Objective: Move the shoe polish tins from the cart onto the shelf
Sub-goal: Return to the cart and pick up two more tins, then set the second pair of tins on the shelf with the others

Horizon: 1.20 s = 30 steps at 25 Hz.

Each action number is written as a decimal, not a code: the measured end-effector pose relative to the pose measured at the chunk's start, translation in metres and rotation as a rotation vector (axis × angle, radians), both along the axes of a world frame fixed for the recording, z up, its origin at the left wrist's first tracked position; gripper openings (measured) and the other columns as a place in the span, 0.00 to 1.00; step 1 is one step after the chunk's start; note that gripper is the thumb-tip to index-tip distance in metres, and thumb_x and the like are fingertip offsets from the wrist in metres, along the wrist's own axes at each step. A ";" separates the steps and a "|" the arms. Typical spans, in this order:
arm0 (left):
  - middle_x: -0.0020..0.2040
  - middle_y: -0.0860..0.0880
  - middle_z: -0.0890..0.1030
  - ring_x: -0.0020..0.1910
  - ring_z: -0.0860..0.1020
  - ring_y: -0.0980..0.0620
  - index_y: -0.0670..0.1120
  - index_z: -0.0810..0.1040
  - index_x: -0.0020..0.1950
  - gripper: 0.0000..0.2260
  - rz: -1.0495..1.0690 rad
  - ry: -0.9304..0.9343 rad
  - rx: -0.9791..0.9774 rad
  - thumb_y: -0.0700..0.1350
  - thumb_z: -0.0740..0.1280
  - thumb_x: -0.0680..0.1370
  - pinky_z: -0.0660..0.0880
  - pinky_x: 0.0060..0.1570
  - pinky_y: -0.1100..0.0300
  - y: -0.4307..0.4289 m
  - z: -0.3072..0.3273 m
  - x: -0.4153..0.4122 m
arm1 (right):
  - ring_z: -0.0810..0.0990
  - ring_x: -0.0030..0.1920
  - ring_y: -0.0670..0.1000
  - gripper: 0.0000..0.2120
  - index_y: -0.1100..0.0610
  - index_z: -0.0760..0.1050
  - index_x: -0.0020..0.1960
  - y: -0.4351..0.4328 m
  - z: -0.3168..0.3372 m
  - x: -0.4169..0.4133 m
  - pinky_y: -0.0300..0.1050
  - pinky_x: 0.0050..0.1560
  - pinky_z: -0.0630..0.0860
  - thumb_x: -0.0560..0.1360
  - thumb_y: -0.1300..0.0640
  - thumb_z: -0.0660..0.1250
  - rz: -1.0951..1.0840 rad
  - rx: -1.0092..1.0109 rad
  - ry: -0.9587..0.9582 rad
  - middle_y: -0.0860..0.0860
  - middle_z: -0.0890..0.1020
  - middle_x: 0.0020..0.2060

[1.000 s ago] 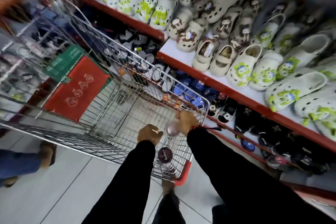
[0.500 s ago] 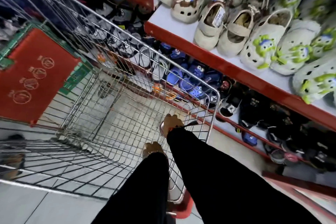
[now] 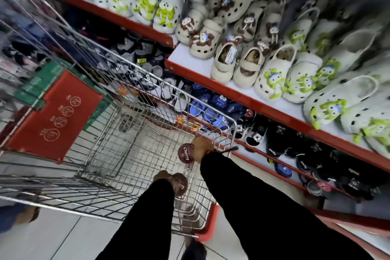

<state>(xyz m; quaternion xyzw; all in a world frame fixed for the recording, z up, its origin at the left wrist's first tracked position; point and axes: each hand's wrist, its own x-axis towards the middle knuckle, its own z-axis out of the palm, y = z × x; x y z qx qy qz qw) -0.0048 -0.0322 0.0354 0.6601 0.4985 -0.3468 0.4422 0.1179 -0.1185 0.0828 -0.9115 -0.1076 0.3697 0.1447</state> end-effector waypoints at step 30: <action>0.42 0.42 0.85 0.36 0.84 0.50 0.43 0.76 0.60 0.16 -0.177 -1.028 -0.348 0.41 0.72 0.74 0.82 0.36 0.58 -0.377 0.527 0.280 | 0.82 0.32 0.52 0.12 0.60 0.79 0.58 -0.526 0.476 0.137 0.42 0.33 0.80 0.75 0.59 0.70 -0.940 0.892 -0.548 0.55 0.84 0.40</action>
